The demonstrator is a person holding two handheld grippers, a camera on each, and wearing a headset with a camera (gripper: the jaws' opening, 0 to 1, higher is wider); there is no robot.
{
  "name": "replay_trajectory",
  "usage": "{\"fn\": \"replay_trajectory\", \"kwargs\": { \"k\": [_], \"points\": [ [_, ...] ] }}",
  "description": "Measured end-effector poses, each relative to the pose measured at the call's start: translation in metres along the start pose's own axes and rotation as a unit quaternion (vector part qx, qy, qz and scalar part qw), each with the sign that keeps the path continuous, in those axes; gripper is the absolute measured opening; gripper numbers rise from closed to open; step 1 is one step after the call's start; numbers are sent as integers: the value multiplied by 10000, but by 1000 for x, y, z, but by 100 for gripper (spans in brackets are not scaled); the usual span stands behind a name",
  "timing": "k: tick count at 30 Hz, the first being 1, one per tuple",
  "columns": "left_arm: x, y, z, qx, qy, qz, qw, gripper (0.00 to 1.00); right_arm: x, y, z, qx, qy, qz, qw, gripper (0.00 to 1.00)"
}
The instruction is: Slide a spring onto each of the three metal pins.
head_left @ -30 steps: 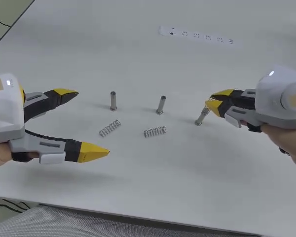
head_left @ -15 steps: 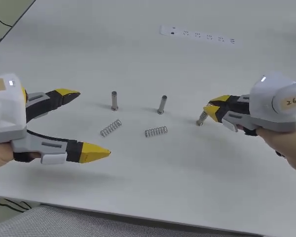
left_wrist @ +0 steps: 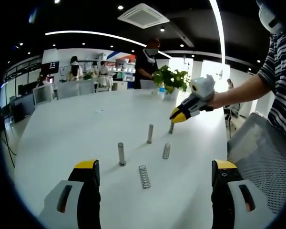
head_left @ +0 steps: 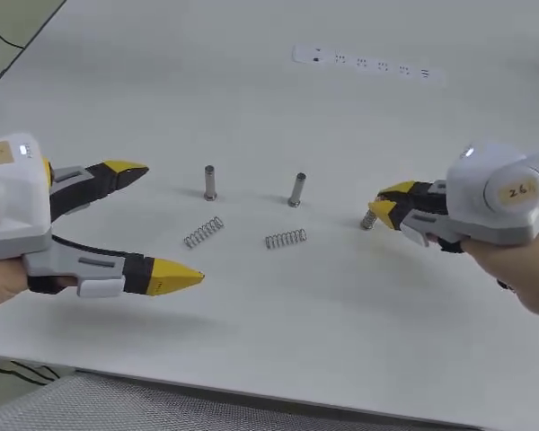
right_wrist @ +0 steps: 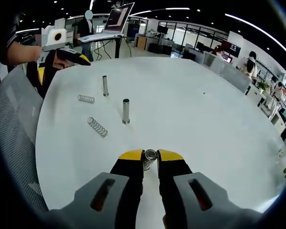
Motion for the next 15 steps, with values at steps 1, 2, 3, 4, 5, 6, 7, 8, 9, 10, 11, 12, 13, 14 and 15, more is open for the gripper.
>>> {"fn": "replay_trajectory", "kwargs": {
  "k": [1,2,3,4,5,6,7,8,9,10,11,12,13,14,15],
  "points": [
    [0,0,0,1,6,1,10000,97,1,0,1,3,12,-5,10000,13],
    [0,0,0,2,8,0,10000,97,2,0,1,0,25,-14,10000,13],
    [0,0,0,3,8,2,10000,97,3,0,2,-2,39,8,10000,13],
    [0,1,0,4,14,1,10000,97,4,1,2,-11,59,-5,10000,13],
    [0,1,0,5,13,0,10000,97,5,1,2,-8,50,-10,10000,13],
    [0,1,0,5,11,1,10000,97,3,1,2,-4,-3,32,10000,13],
    [0,1,0,5,12,5,10000,97,4,1,2,-8,9,48,10000,13],
    [0,1,0,7,15,-1,10000,97,4,1,2,-7,3,44,10000,13],
    [0,1,0,8,16,-2,10000,97,3,0,2,-8,-1,51,10000,13],
    [0,1,1,10,19,1,10000,97,3,0,1,-13,-7,63,10000,13],
    [0,1,1,15,20,3,10000,97,3,0,1,-18,-7,64,10000,13],
    [0,1,1,17,17,3,10000,97,2,0,1,-30,-11,51,10000,13],
    [0,1,1,17,14,4,10000,97,2,0,1,-34,-15,52,10000,13],
    [-1,1,1,20,9,1,10000,97,1,1,1,-44,-19,60,10000,13],
    [-1,1,1,26,7,-1,10000,97,1,1,1,-49,-29,75,10000,13]
  ]
}}
Point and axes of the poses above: the centre of the closed fingertips' face, and the gripper's own axes: z roughly forward along the fingers, y roughly to its left, x roughly out of its underside, the point moved 3 cm from there along -z, roughly backward along the fingers, and after that the axes turned 7 degrees about -x, right-handed, at the moved point
